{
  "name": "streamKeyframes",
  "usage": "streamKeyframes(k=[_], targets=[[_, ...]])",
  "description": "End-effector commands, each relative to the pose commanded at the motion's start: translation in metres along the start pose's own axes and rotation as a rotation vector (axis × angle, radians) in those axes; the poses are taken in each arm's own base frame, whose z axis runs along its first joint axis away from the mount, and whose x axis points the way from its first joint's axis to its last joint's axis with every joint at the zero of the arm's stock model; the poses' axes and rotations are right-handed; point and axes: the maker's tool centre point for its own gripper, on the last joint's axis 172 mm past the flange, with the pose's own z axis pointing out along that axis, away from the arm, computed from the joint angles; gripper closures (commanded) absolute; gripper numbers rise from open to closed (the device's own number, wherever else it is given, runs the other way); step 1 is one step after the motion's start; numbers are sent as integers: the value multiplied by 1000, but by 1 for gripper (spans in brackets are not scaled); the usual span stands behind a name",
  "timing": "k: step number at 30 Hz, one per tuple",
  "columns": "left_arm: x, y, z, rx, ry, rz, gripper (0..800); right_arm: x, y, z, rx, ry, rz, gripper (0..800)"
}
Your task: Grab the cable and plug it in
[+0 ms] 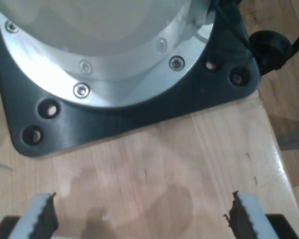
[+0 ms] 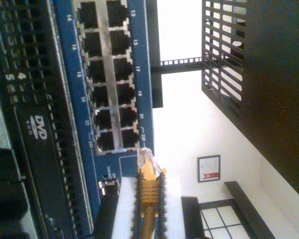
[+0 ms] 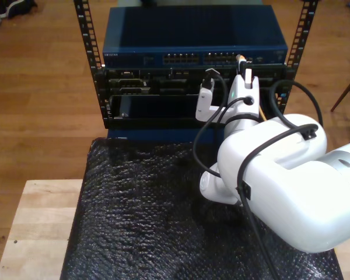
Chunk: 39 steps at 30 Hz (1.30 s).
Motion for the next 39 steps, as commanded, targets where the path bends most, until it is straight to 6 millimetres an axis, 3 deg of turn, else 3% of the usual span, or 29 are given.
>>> streamKeyframes(k=[23,39], targets=[[0,0,0,0,0,0,0,4,-14,7,23,3,2,800],[0,0,0,0,0,0,0,4,-12,11,11,1,6,800]])
